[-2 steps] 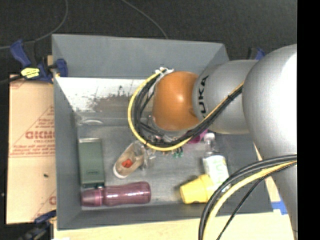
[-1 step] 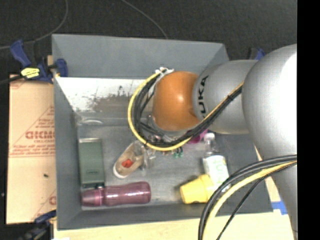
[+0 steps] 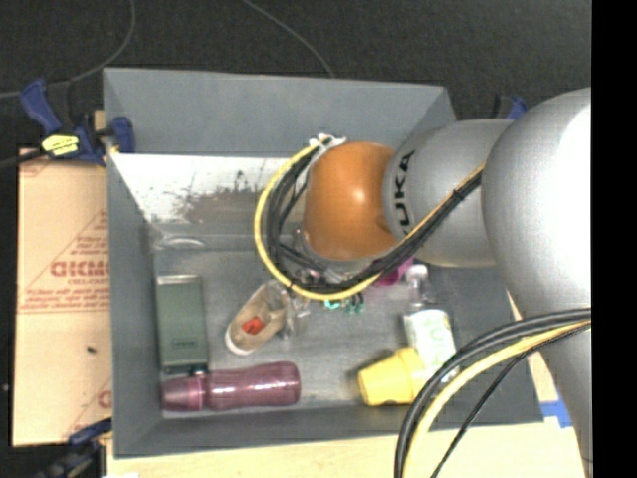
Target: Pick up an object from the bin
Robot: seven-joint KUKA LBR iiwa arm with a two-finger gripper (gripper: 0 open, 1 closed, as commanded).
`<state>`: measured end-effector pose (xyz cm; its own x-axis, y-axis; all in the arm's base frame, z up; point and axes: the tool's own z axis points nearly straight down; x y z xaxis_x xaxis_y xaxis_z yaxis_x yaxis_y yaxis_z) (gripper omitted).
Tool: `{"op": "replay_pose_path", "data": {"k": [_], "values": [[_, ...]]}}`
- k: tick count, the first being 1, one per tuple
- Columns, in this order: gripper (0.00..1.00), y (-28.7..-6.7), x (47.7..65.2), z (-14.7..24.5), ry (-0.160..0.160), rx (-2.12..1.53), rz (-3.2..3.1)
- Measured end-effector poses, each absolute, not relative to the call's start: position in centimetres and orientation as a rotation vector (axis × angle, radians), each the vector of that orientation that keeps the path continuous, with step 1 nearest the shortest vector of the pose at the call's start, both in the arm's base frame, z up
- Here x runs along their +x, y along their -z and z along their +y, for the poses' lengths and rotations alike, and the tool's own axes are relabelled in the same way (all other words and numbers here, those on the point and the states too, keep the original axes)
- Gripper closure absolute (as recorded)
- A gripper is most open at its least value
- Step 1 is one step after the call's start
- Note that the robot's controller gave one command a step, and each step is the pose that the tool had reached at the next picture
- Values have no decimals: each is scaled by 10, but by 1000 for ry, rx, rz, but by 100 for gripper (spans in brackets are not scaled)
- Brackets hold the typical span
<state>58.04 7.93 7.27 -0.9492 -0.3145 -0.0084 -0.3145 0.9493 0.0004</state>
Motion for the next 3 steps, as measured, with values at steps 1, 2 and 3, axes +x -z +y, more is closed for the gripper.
{"op": "replay_pose_path", "data": {"k": [1, 2, 3], "values": [[100, -73, 580, 79, -3, -498, 3094], [100, -73, 580, 79, -3, -496, 3094], [100, -73, 580, 79, -3, -496, 3094]]}}
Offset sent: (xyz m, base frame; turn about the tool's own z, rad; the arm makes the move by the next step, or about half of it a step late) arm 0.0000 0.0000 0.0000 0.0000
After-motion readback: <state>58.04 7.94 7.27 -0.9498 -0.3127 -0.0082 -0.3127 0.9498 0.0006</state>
